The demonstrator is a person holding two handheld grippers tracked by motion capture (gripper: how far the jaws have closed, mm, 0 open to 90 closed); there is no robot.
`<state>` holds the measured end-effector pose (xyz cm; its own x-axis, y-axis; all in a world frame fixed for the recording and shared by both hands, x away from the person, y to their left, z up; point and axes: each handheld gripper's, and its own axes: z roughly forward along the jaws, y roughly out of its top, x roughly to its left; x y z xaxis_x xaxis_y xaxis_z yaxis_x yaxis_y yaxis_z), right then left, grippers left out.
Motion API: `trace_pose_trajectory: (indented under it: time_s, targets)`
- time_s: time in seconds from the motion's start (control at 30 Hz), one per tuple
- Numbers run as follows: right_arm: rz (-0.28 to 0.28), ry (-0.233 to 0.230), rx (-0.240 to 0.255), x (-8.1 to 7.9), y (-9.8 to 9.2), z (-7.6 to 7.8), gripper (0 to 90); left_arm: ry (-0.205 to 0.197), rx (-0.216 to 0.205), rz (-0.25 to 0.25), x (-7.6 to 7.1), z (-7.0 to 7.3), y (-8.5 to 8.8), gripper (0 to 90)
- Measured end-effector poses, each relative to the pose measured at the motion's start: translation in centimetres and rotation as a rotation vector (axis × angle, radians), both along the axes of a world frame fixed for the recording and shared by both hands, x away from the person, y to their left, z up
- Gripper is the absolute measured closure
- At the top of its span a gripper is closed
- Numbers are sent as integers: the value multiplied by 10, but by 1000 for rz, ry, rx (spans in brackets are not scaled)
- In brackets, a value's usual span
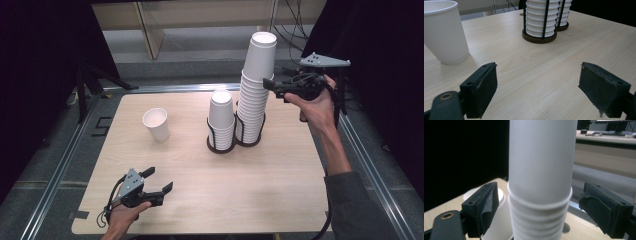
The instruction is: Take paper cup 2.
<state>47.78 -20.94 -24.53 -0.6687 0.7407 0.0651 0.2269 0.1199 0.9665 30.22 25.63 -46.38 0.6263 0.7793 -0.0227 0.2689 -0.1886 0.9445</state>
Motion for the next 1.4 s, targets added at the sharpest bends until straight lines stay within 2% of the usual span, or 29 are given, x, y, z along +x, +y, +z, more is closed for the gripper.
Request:
trace_pose_trajectory:
  time_s: [0.1,0.13,0.17,0.3,0.7,0.83,0.87,0.9,0.93,0.97,1.0,1.03,1.1,1.4]
  targets:
    - [-3,4,19,8,6,7,153,2,-6,-2,0,0,0,145]
    - [-10,-9,16,11,7,10,153,2,-6,-1,0,0,0,145]
    - [-6,-5,26,13,9,12,153,-18,-28,-16,2,-1,-1,145]
    - [-18,-12,35,21,17,18,154,-14,-23,-17,2,-1,0,145]
    - [-32,19,19,45,40,16,128,-13,-28,-26,2,-1,0,145]
    - [-38,19,-4,48,43,17,141,-12,-22,-28,1,0,0,145]
    - [-38,28,2,48,44,18,145,3,-7,-20,0,1,1,145]
    - [-38,20,-2,48,43,18,148,-16,-19,-30,2,0,0,145]
    - [-36,26,-5,48,44,19,151,-15,-23,-28,2,0,0,145]
    - [-35,24,-6,48,43,19,153,6,-10,-14,-1,1,1,145]
    - [-34,0,-11,48,43,20,155,9,-11,-13,-1,1,1,145]
    - [-38,18,-6,47,43,21,155,9,-13,-10,-1,1,1,145]
    - [-36,12,8,46,43,24,156,9,-13,-8,-1,1,1,145]
    - [-60,-49,3,39,45,61,158,9,-13,-14,-1,1,1,145]
